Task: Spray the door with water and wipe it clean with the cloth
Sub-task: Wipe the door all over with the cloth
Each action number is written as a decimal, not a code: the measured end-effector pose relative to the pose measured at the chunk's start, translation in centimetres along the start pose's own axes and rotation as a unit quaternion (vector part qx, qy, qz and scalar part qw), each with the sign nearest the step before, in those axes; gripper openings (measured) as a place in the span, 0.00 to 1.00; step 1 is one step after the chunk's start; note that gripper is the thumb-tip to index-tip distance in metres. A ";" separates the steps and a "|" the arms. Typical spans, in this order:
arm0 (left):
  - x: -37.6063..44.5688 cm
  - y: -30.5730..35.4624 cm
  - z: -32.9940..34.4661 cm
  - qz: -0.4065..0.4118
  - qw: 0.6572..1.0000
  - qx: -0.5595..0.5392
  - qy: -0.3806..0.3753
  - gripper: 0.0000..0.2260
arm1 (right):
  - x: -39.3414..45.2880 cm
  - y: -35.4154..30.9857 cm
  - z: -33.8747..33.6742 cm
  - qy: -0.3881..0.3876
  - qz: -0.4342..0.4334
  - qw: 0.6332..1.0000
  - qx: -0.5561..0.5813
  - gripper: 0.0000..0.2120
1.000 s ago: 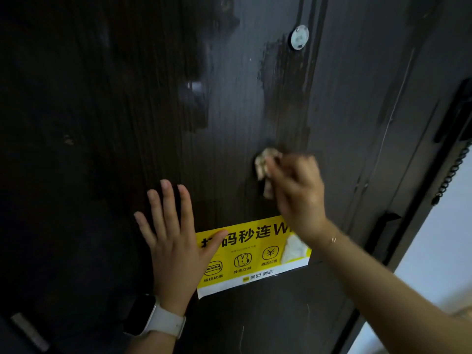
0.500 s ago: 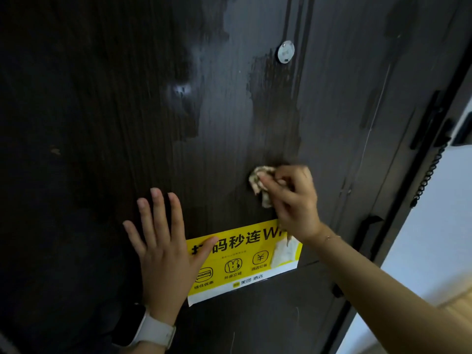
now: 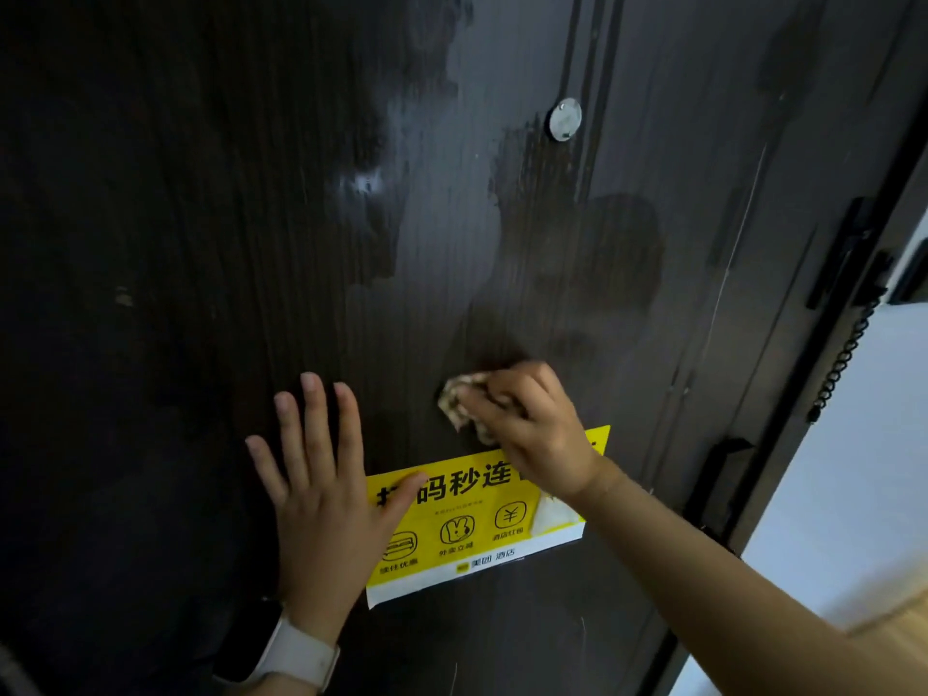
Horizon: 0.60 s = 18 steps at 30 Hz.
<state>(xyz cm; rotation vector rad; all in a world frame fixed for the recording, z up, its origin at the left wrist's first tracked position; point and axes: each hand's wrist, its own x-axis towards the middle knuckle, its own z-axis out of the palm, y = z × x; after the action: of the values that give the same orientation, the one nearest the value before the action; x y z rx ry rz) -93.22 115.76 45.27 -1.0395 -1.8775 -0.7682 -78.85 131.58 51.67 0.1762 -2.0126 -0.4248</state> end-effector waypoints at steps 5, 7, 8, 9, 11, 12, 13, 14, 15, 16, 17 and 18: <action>-0.1 -0.5 -0.7 0.009 0.999 -0.031 -0.016 0.44 | 2.5 4.9 -3.8 0.064 0.128 0.988 -0.052 0.11; 0.0 -0.6 -1.4 0.006 0.999 -0.042 -0.019 0.41 | 5.1 6.1 -4.3 0.184 0.211 0.958 -0.066 0.11; 0.0 -0.6 -2.0 0.003 0.999 -0.052 -0.015 0.39 | 6.5 6.0 -4.3 0.223 0.251 0.939 -0.066 0.12; 0.2 -0.8 -2.5 0.000 0.998 -0.062 -0.004 0.37 | 7.5 5.5 -3.6 0.247 0.274 0.928 -0.059 0.13; 1.1 -1.2 -3.8 -0.002 0.997 -0.072 0.027 0.33 | 8.4 2.7 -1.7 0.248 0.257 0.934 -0.025 0.12; 1.8 -1.5 -4.3 -0.001 0.997 -0.070 0.040 0.33 | 7.9 0.9 -0.6 0.218 0.223 0.950 -0.003 0.12; 2.6 -1.8 -4.8 0.004 0.996 -0.067 0.050 0.32 | 6.8 -0.7 0.6 0.167 0.179 0.969 0.019 0.11; 3.4 -2.1 -5.2 0.012 0.996 -0.066 0.058 0.31 | 5.4 -2.2 1.6 0.105 0.122 0.987 0.028 0.11; 4.3 -2.4 -5.5 0.022 0.996 -0.063 0.065 0.31 | 3.7 -3.4 2.3 0.055 0.062 0.996 0.033 0.12; 5.1 -2.8 -5.9 0.034 0.995 -0.056 0.068 0.30 | 2.1 -4.0 2.6 0.013 0.014 0.999 0.032 0.12; 5.8 -3.4 -6.2 0.045 0.996 -0.042 0.070 0.30 | 1.0 -3.9 2.6 -0.014 -0.013 0.999 0.028 0.12; 6.4 -4.0 -6.5 0.051 0.996 -0.022 0.068 0.31 | 0.8 -3.5 2.1 -0.027 -0.020 0.999 0.019 0.11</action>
<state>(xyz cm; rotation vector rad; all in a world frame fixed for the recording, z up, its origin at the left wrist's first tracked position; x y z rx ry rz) -96.30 111.01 53.46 -1.0748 -1.6866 -0.8025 -81.32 128.62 50.16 0.2317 -2.0742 -0.4202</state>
